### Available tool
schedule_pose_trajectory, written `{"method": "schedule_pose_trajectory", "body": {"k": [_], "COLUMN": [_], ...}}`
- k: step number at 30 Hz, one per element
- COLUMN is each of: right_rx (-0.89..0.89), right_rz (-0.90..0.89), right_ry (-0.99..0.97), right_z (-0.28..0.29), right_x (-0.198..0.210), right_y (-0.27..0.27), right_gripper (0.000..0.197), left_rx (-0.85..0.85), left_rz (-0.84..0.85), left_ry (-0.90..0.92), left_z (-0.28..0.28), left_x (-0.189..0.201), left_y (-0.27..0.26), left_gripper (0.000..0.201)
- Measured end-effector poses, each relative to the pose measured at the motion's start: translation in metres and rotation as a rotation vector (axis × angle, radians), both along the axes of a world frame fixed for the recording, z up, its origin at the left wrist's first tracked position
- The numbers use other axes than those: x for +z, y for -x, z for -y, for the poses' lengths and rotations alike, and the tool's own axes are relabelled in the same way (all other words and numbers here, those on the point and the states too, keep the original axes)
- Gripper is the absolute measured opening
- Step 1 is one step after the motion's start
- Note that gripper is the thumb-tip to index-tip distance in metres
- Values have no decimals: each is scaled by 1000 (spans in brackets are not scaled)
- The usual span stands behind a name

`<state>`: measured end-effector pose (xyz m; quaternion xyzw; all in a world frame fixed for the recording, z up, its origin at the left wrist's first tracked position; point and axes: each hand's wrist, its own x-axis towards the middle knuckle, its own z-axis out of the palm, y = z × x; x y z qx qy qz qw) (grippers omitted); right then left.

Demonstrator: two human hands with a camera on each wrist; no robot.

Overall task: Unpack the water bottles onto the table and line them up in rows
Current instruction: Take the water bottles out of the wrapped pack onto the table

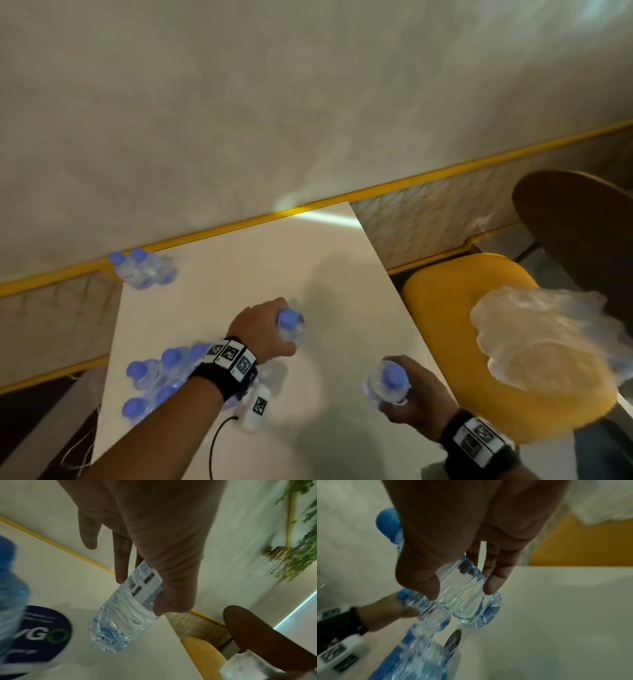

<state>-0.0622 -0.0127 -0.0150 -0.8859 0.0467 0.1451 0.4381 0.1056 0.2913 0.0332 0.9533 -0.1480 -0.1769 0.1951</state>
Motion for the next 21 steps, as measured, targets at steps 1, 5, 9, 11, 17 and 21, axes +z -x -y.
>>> {"method": "schedule_pose_trajectory", "body": {"k": [1,5,9,11,17,21], "right_rx": [74,222,278,270,239,173], "right_rz": [2,-32,-77,-85,-126,-161], "right_ry": [27,102,136,150,212,212], "right_z": [-24,-106,-157,-174,-203,-212], "right_x": [1,-10,-25,-25,-25,-31], "right_y": [-16,-65,-87,-91,-97,-89], "right_gripper": [63,58,57,52,24,47], "left_rx": [-4,21,25,24,-47,-100], "left_rz": [-10,-58,-87,-116,-130,-102], "left_ry": [-33,-98,-118,-104,-125,-156], "left_z": [-9,-32,-45,-50,-57,-60], "left_x": [-5,-22,-30,-34,-45,-50], "left_y": [-2,-5,-10,-13,-17,-18], "left_gripper": [47,49,52,50,51,54]}}
